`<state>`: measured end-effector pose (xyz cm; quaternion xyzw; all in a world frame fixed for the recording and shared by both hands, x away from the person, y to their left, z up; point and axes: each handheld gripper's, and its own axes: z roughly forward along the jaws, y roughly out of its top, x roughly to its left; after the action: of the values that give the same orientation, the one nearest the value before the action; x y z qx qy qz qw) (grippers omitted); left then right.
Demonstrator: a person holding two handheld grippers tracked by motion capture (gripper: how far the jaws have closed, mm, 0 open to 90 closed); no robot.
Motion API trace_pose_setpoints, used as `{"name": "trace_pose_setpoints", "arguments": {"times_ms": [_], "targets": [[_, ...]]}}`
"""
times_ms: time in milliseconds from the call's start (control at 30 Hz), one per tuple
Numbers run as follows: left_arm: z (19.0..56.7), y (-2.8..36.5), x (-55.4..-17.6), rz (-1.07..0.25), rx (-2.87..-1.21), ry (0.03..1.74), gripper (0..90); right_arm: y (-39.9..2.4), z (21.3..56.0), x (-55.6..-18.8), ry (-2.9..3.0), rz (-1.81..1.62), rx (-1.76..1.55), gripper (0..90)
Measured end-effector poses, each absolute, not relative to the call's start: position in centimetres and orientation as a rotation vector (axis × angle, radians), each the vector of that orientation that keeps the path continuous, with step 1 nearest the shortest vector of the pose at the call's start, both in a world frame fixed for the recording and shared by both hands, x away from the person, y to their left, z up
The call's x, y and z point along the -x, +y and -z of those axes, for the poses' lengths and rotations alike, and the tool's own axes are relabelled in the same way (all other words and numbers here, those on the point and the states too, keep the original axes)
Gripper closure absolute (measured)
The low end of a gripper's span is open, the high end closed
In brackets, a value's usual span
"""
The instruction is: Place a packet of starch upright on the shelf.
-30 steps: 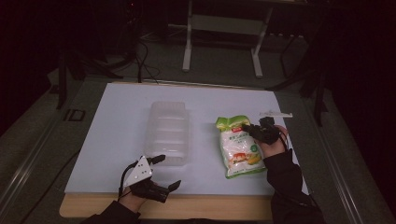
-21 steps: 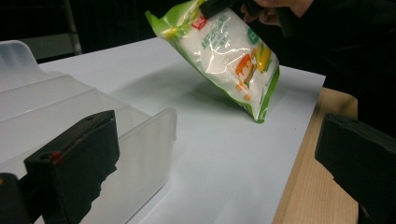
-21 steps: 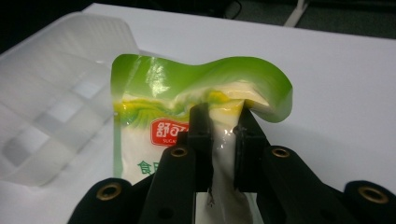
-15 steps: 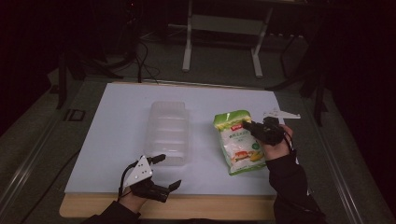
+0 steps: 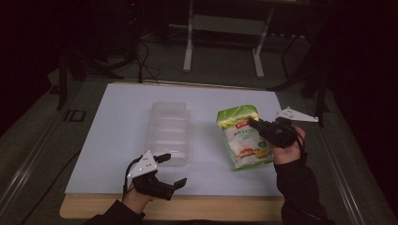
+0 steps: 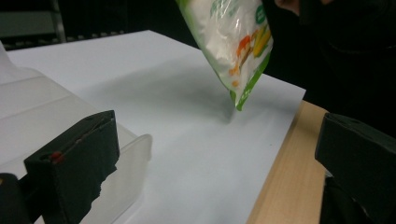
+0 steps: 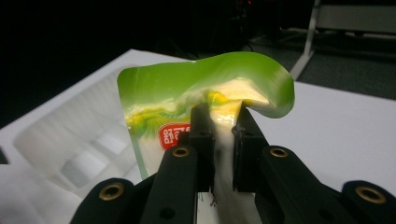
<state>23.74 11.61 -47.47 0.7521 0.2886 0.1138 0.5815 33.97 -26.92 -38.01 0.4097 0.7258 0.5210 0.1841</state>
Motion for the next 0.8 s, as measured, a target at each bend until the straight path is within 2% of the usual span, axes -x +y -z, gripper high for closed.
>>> {"name": "trace_pose_setpoints", "arguments": {"times_ms": [333, 800], "targets": [[44.6, 10.1, -25.4, -0.218, -1.752, 0.641, 0.2, -27.1, 36.2, -31.8, 2.008, -1.558, -1.086, 81.8], [40.4, 4.9, -31.6, -0.153, -1.818, 0.606, 0.3, -26.3, 35.3, -30.3, 2.025, -1.585, -1.021, 81.8]]}}
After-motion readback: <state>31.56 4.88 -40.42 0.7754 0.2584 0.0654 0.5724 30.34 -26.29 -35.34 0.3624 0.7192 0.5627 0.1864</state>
